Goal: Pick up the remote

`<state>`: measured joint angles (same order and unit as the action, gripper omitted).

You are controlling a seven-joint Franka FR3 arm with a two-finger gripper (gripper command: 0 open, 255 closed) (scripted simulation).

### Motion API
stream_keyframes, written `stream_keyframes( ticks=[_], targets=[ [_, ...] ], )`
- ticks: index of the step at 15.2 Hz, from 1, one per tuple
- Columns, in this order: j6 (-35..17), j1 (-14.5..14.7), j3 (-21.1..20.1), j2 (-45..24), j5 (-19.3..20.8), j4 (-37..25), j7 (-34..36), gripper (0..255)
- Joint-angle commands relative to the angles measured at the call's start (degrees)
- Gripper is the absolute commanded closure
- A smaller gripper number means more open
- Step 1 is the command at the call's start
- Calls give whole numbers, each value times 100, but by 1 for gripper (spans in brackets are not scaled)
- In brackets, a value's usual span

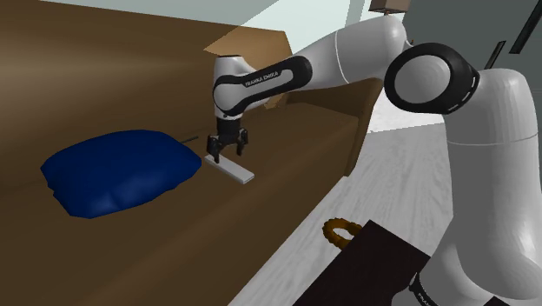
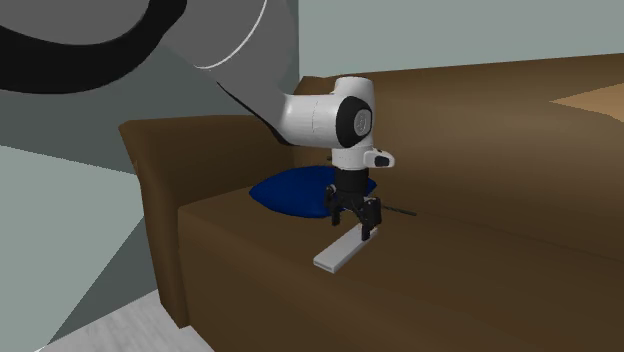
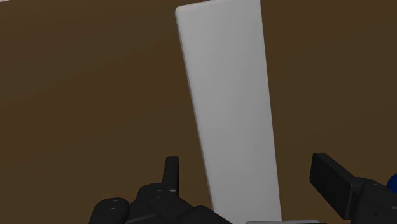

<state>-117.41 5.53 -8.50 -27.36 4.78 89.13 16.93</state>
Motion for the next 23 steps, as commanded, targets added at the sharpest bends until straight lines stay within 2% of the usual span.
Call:
stream_keyframes(
  ticks=[1,7,8,17,23],
  targets=[
    [-102,18,9,-136,22,-34,22,0],
    [-387,24,23,-272,48,117,40,0],
    [-395,27,22,-273,49,124,45,255],
    [-386,23,23,-272,49,116,40,255],
    [-11,17,5,-97,15,-87,17,255]
  ],
)
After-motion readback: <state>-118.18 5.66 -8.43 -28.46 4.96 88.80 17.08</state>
